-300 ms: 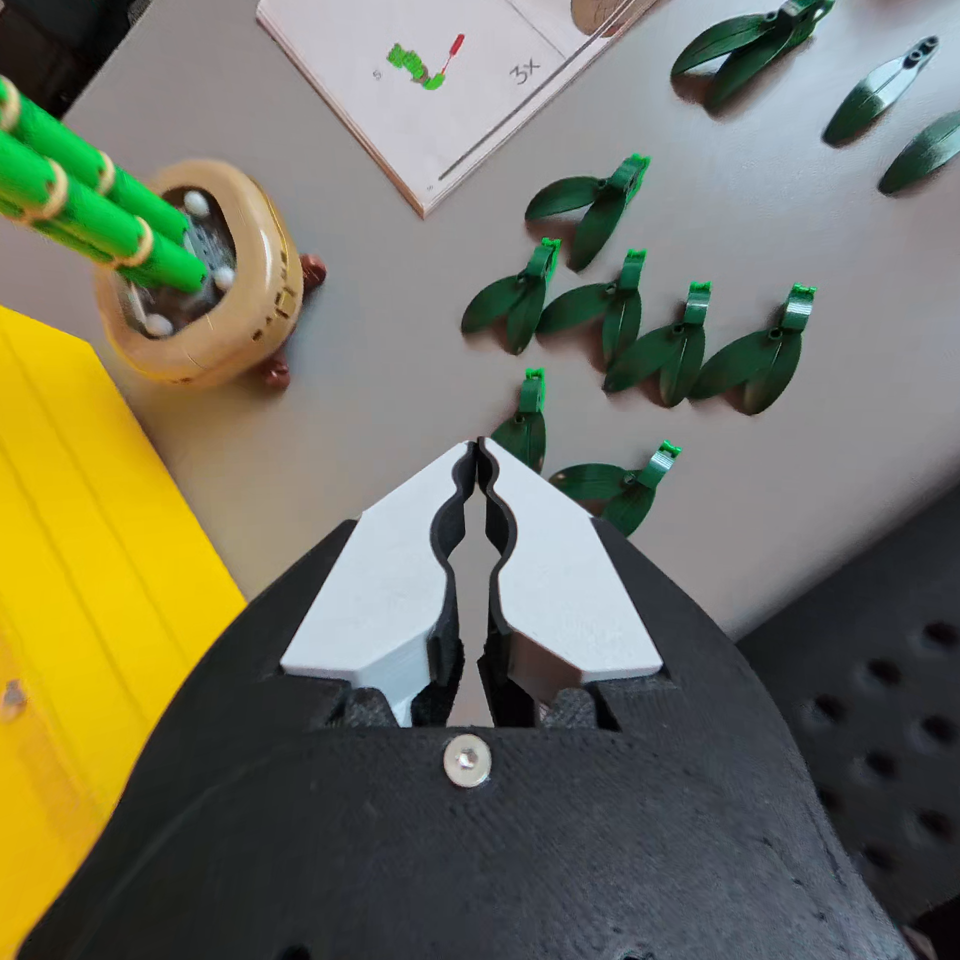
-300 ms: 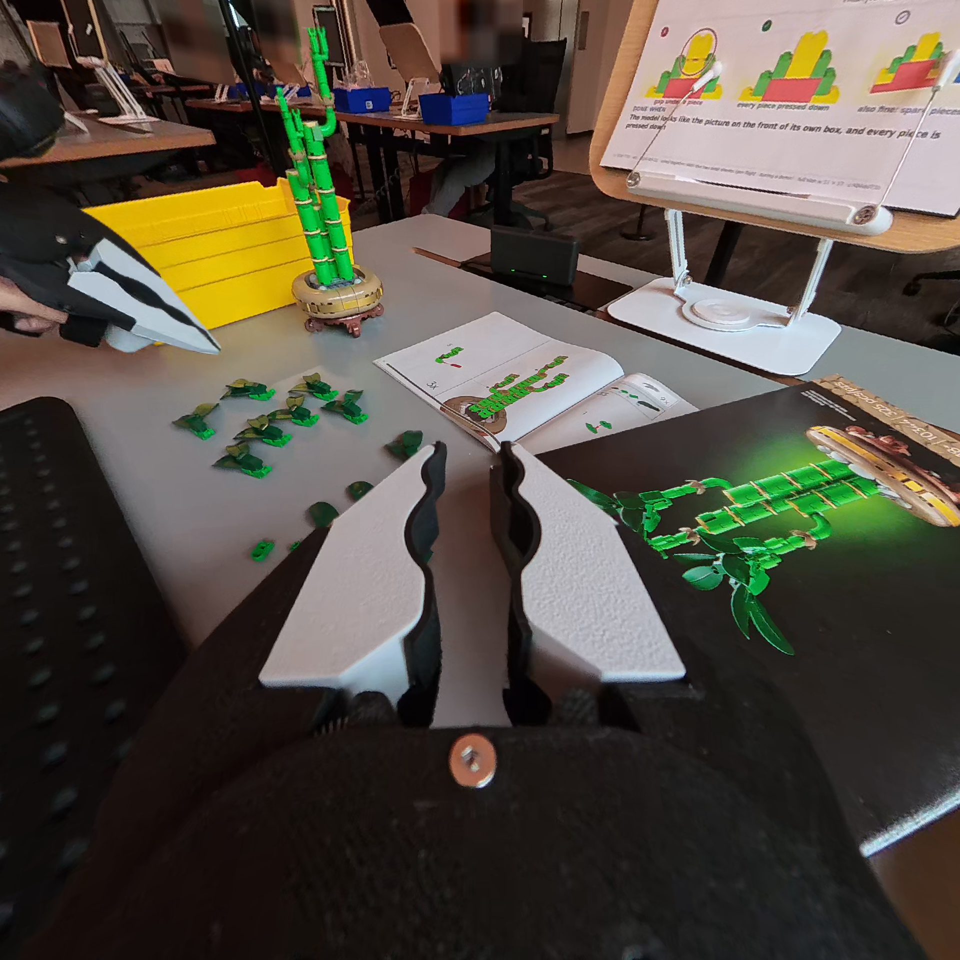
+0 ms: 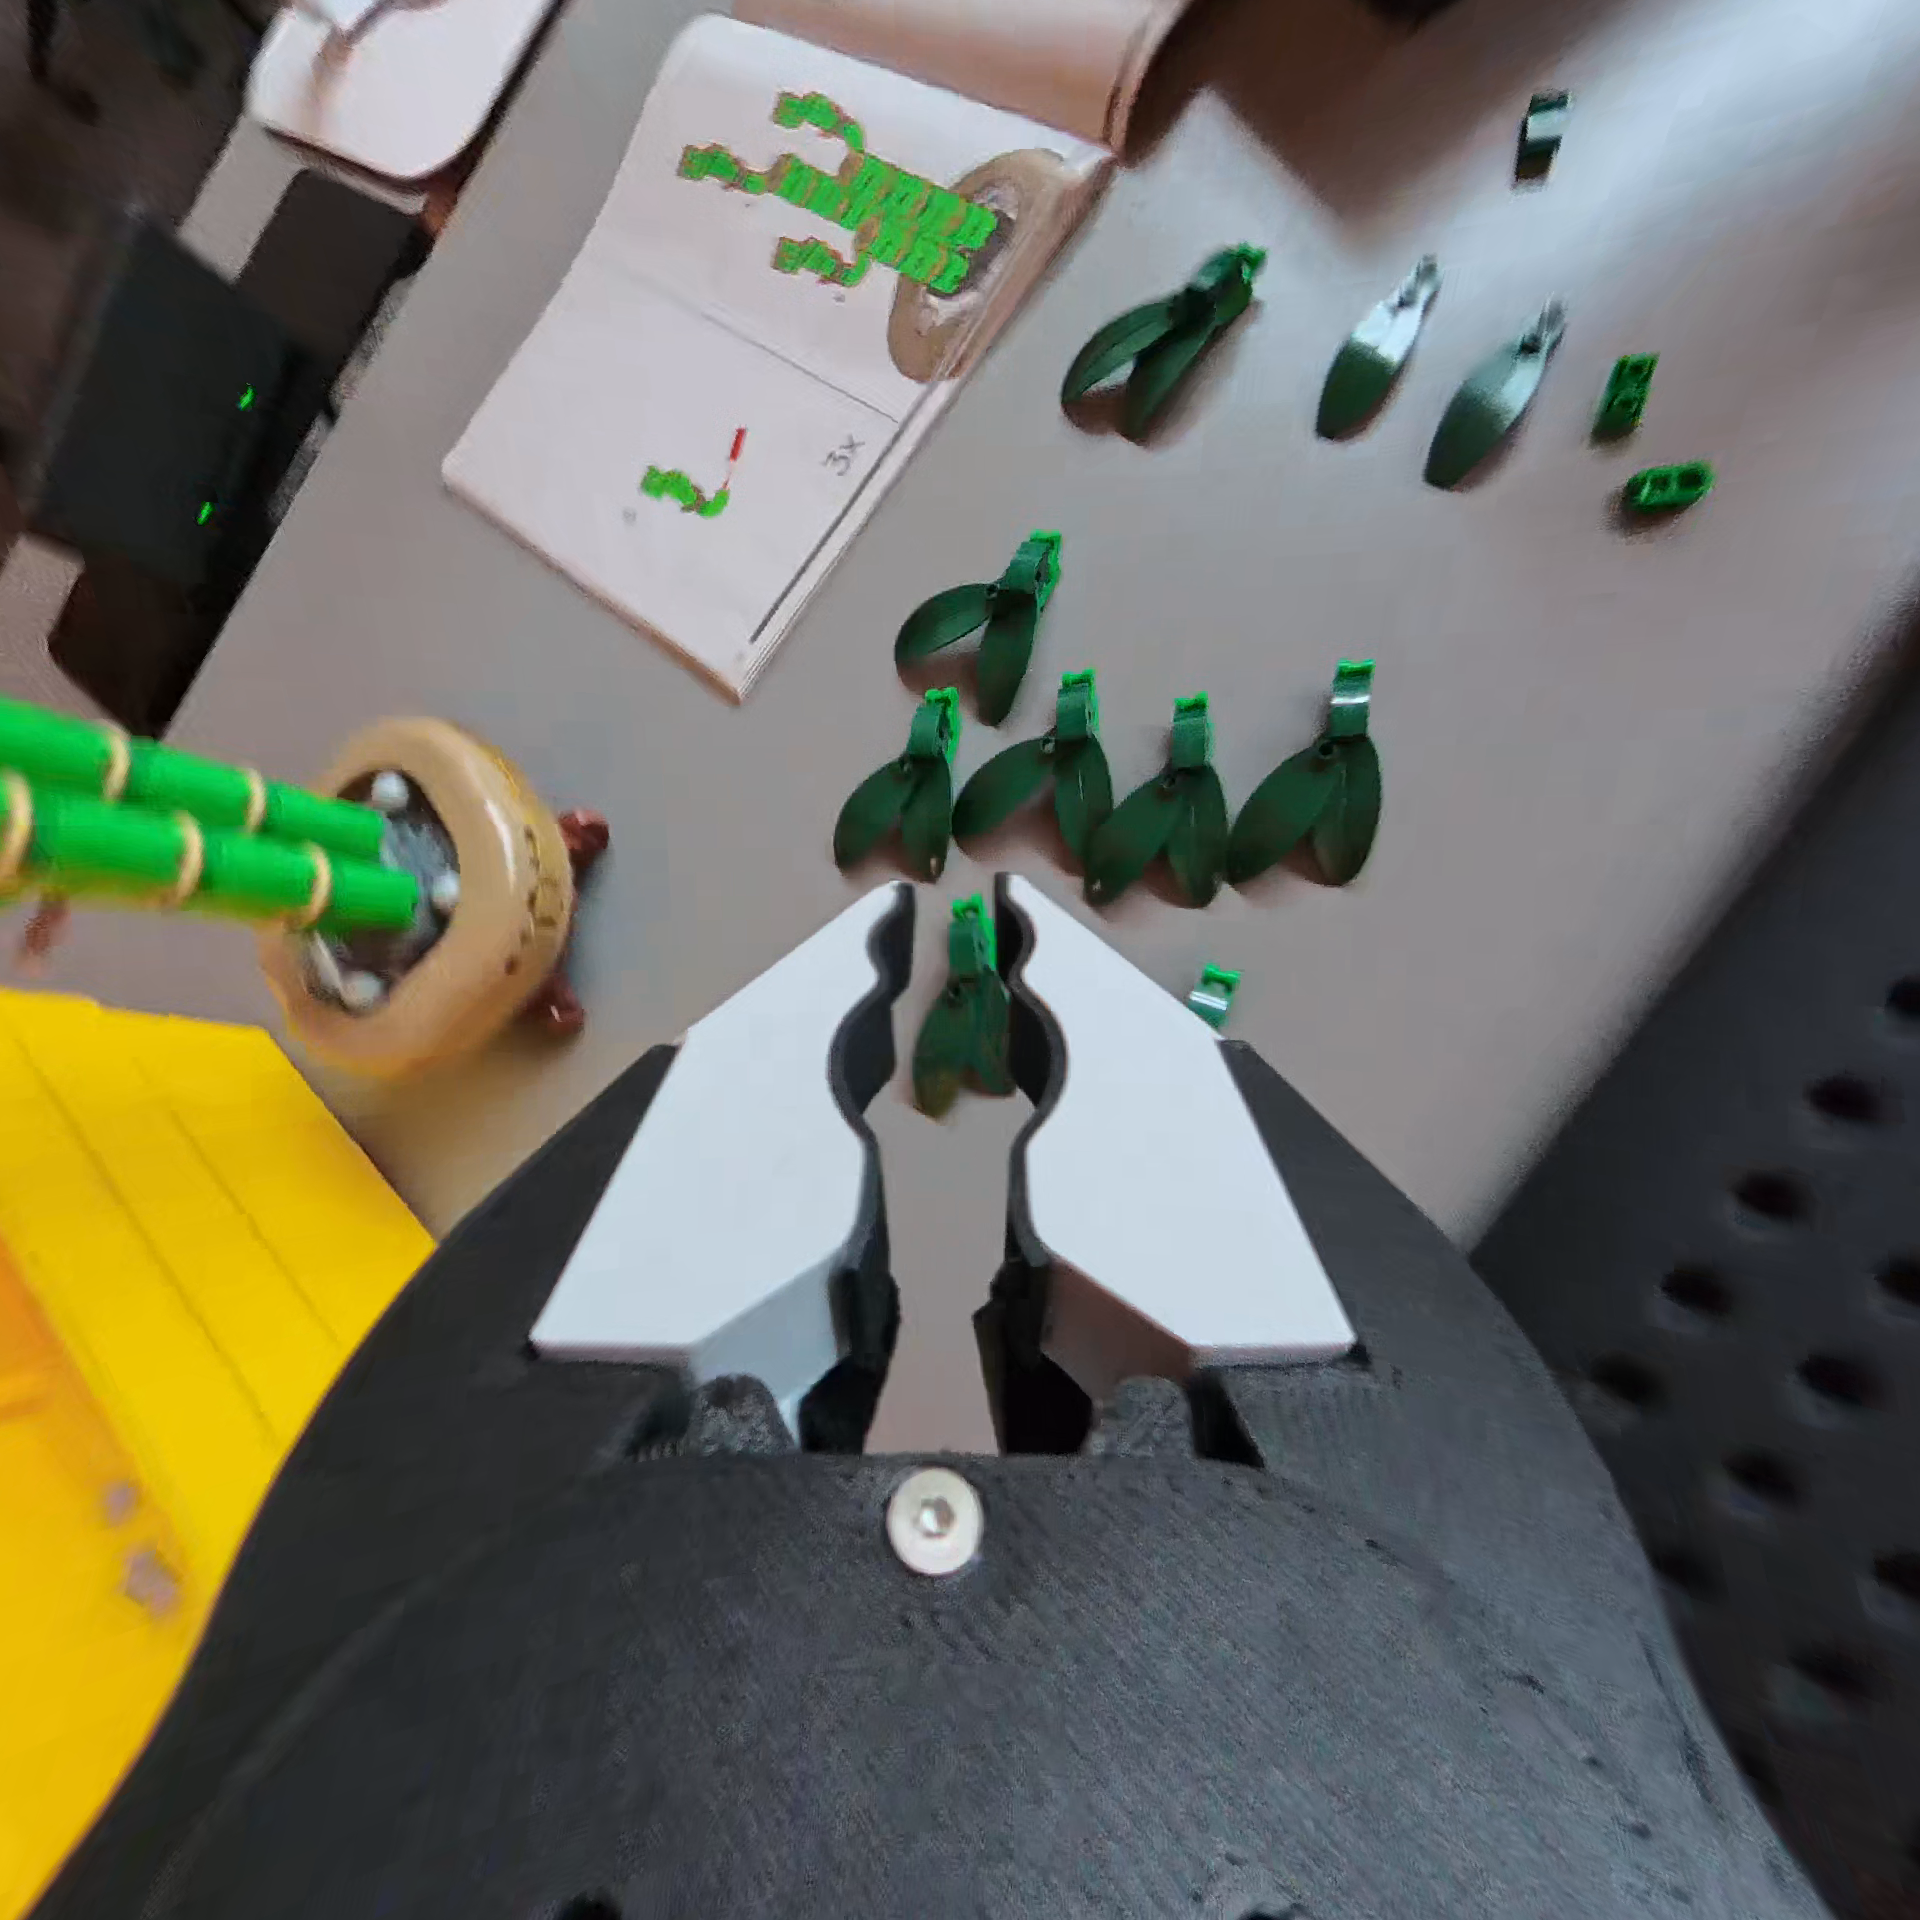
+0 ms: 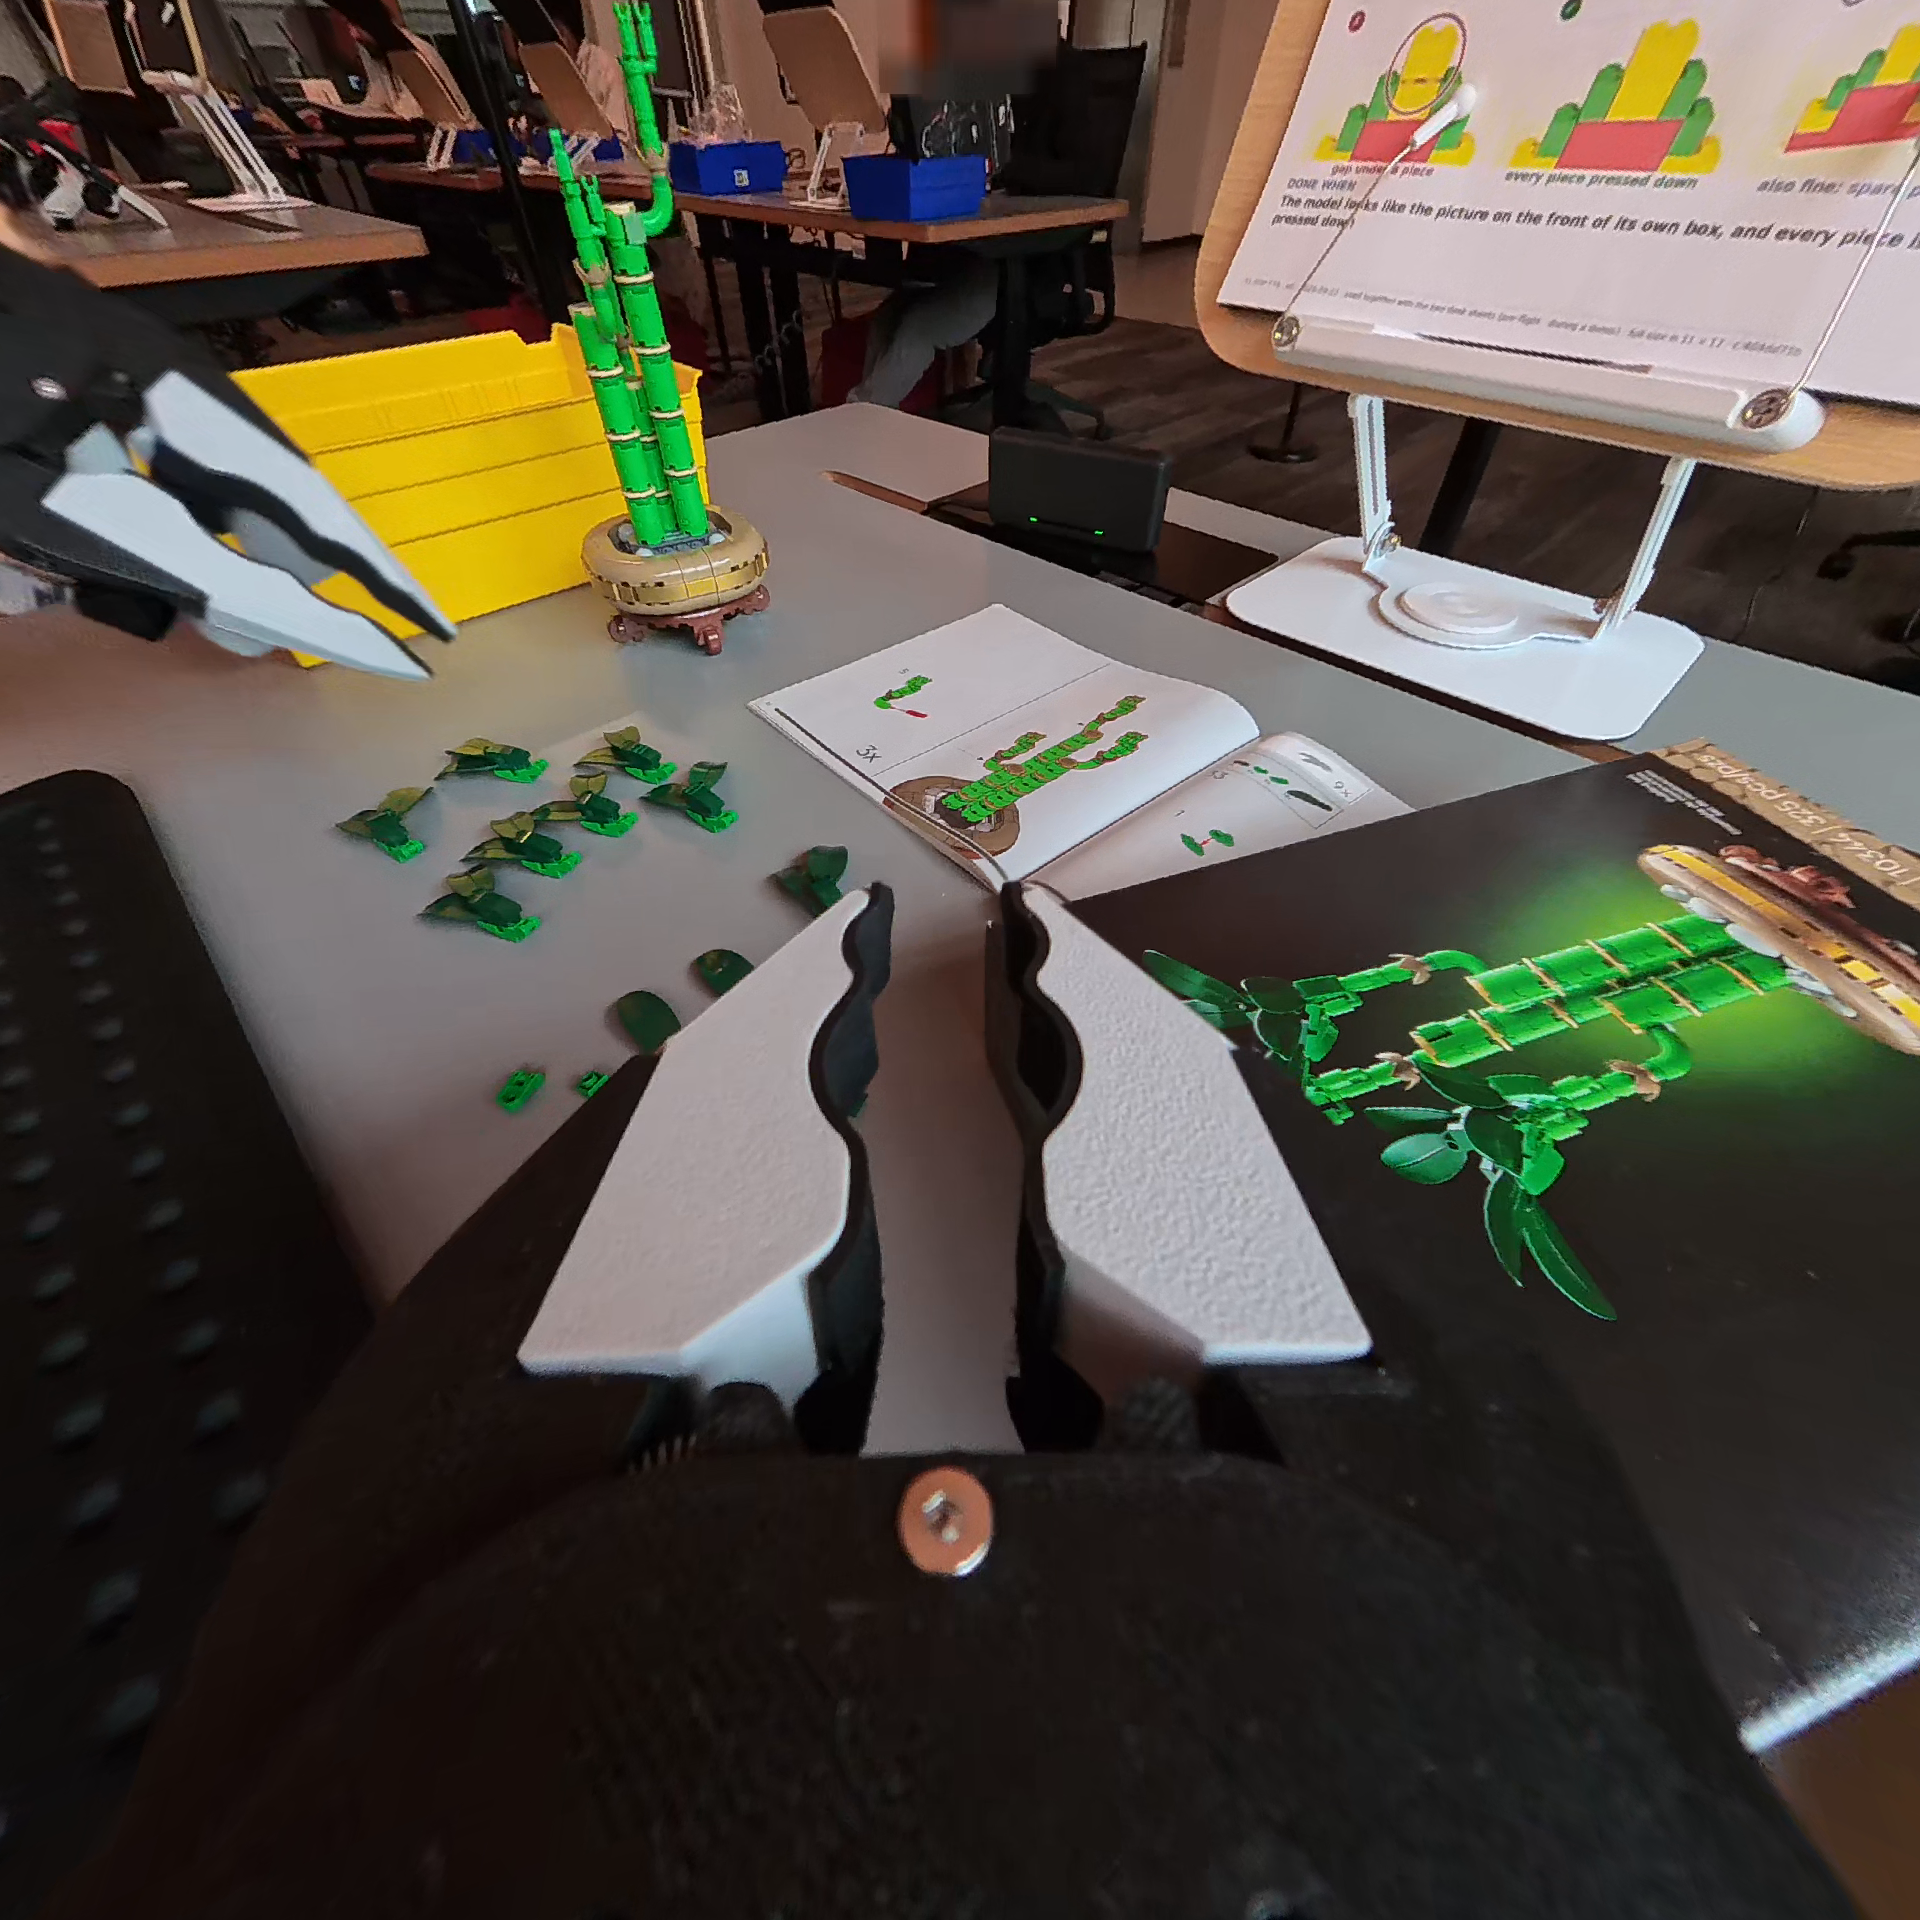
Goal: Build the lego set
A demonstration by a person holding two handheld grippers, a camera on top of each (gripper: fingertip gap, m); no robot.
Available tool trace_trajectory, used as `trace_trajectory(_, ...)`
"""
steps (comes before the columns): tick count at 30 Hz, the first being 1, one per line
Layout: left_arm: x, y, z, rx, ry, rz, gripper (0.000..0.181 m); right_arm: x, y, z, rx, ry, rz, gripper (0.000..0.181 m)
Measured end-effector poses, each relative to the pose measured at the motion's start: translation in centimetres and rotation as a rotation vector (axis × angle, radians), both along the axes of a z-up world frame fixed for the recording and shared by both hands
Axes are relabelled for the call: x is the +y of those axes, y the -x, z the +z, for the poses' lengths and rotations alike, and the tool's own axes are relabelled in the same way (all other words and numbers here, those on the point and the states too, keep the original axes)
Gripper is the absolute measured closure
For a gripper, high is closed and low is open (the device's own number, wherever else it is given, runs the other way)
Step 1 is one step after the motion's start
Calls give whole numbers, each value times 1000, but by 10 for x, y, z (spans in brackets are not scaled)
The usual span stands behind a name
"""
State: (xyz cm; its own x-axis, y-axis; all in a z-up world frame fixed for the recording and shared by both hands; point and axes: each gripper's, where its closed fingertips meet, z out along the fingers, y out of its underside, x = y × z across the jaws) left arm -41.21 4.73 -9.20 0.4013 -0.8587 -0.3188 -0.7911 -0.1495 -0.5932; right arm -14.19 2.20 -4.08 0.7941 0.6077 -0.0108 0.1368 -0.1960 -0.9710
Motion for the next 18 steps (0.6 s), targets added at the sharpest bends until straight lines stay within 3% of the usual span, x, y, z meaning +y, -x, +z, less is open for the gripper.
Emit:
trace_trajectory(1,5,-5,-5,58,15,-44,158,0,0,-1,0,3,0,161)
trace_trajectory(6,40,-23,-29,212,105,-145,161,2,-3,-4,-15,5,-16,161)
trace_trajectory(12,47,-41,-50,250,198,-192,166,3,-7,-1,11,8,-23,161)
trace_trajectory(18,52,-34,-64,359,226,-185,173,1,-3,-4,-7,18,-6,161)
